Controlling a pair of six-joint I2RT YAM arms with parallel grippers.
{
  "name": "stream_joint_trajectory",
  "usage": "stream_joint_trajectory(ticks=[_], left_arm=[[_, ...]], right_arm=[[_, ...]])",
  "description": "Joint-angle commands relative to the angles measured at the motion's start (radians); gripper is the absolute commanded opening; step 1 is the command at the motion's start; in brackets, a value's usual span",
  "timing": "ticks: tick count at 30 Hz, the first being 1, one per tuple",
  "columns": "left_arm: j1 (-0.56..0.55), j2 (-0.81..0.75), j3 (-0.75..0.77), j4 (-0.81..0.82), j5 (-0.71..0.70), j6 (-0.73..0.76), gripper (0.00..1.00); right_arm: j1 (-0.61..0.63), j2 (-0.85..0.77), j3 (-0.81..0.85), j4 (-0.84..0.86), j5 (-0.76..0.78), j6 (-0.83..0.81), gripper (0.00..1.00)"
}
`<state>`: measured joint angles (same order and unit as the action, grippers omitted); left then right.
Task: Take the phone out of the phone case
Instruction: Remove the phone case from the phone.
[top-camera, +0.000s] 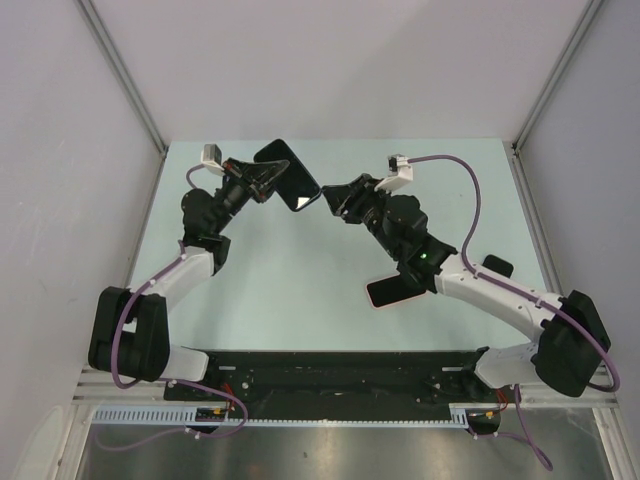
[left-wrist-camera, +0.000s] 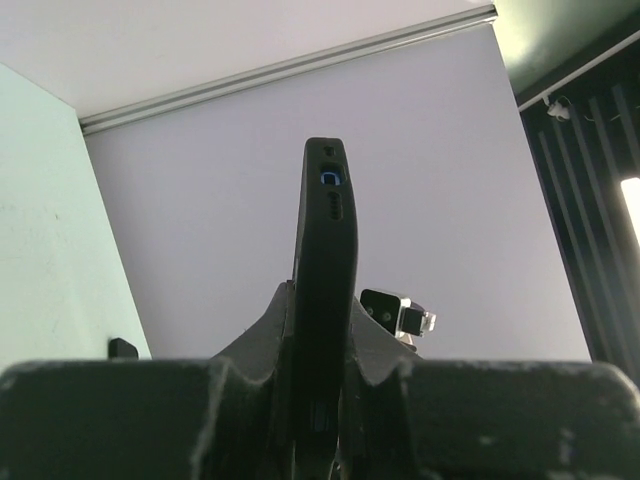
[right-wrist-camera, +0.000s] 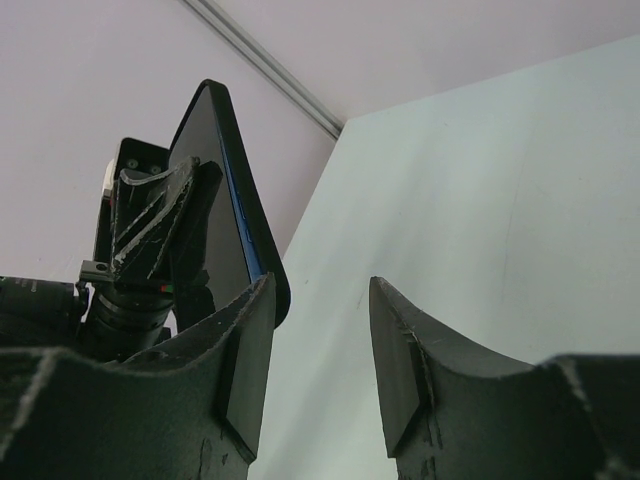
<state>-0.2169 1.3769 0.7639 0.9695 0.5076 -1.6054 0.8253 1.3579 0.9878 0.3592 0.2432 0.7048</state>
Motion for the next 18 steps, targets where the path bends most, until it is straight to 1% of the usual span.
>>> stream_joint_trajectory(ticks=[1, 9, 10, 14, 16, 17, 18], left_arm=[[-0.081, -0.072, 0.115, 0.337, 0.072, -0.208, 0.0], [-0.082, -0.064, 0.127, 0.328, 0.068, -0.202, 0.0], [-0.081, -0.064, 0.127, 0.328, 0.068, -0.202, 0.0], [-0.082, -0.065, 0.124, 0.325, 0.072, -0.197, 0.0], [-0.082, -0.064, 0.12, 0.327, 0.075, -0.197, 0.0], [-0.081, -0.062, 0.112, 0.33, 0.077, -0.195, 0.0], [-0.081, -0.061, 0.109, 0.334, 0.081, -0.192, 0.0]], right_arm=[[0.054, 0.158, -0.083, -0.368, -0.197, -0.061, 0.46], [0.044, 0.21, -0.083, -0.316, -0.232, -0.064, 0.46], [0.043, 0.216, -0.083, -0.313, -0.261, -0.062, 0.47], [0.037, 0.216, -0.084, -0.298, -0.297, -0.054, 0.46], [0.028, 0.201, -0.086, -0.272, -0.327, -0.053, 0.47], [0.026, 0.192, -0.096, -0.252, -0.369, -0.051, 0.48], [0.012, 0.17, -0.104, -0.211, -0.39, -0.045, 0.47]])
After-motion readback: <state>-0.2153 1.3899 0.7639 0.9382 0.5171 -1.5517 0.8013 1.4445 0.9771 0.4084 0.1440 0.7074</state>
